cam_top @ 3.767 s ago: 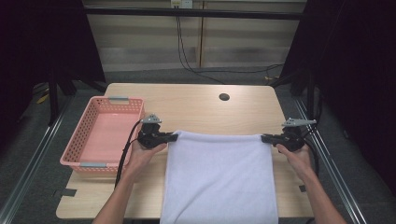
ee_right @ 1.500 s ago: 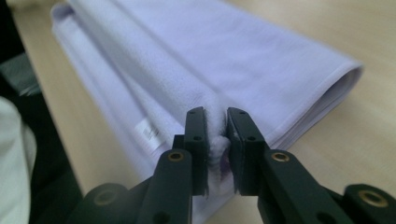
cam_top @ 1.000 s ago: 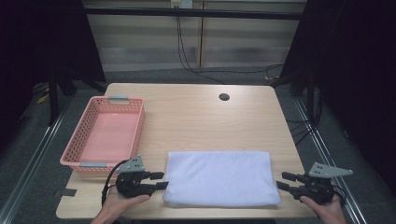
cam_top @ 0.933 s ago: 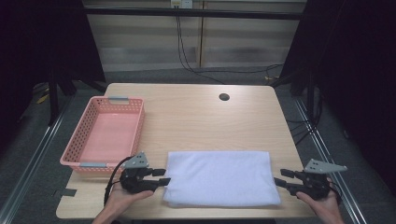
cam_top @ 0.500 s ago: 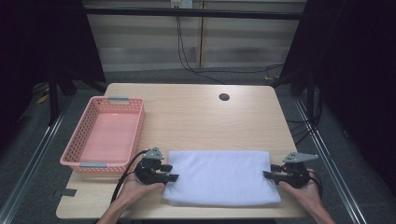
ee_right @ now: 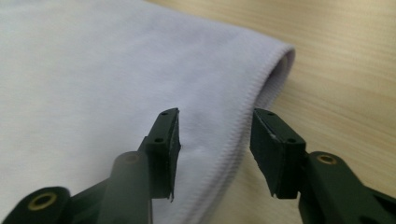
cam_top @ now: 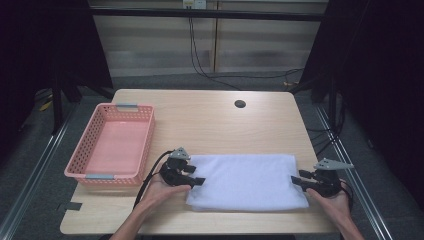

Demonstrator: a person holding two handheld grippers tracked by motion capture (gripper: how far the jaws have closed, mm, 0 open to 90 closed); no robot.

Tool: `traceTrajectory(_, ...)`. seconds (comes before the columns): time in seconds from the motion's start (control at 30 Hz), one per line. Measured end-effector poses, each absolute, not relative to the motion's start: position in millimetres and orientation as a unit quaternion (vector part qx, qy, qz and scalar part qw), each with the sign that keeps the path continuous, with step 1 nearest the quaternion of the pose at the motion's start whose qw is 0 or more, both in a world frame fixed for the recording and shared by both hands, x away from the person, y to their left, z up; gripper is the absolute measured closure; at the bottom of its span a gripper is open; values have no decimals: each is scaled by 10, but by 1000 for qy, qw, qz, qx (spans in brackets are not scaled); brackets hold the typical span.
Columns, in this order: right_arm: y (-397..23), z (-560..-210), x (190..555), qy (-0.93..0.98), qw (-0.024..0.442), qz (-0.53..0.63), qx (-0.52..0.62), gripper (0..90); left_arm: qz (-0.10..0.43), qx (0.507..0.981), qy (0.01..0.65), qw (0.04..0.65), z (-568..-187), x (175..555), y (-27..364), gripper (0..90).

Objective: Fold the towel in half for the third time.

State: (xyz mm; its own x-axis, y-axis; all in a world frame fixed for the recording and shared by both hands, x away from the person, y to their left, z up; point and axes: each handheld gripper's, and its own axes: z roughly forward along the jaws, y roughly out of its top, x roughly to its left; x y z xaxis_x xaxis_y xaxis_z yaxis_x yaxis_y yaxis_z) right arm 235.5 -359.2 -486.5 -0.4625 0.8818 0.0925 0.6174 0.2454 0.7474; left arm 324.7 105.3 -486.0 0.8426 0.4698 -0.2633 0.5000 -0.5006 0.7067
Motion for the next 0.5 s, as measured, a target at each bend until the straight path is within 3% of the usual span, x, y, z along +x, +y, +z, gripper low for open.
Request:
traceTrajectory(0.13, -3498, -4764, 2196, 760, 179, 401, 479, 427, 13, 863, 303, 404, -4849, 3278, 1134, 368)
traceTrajectory(0.37, -3179, -4705, 2078, 775, 151, 429, 438, 431, 12, 856, 307, 415, -4807, 3302, 1198, 302)
traceTrajectory(0.5, -2932, -4698, 2027, 789, 142, 433, 411, 427, 10, 851, 313, 421, -4795, 3362, 1225, 308)
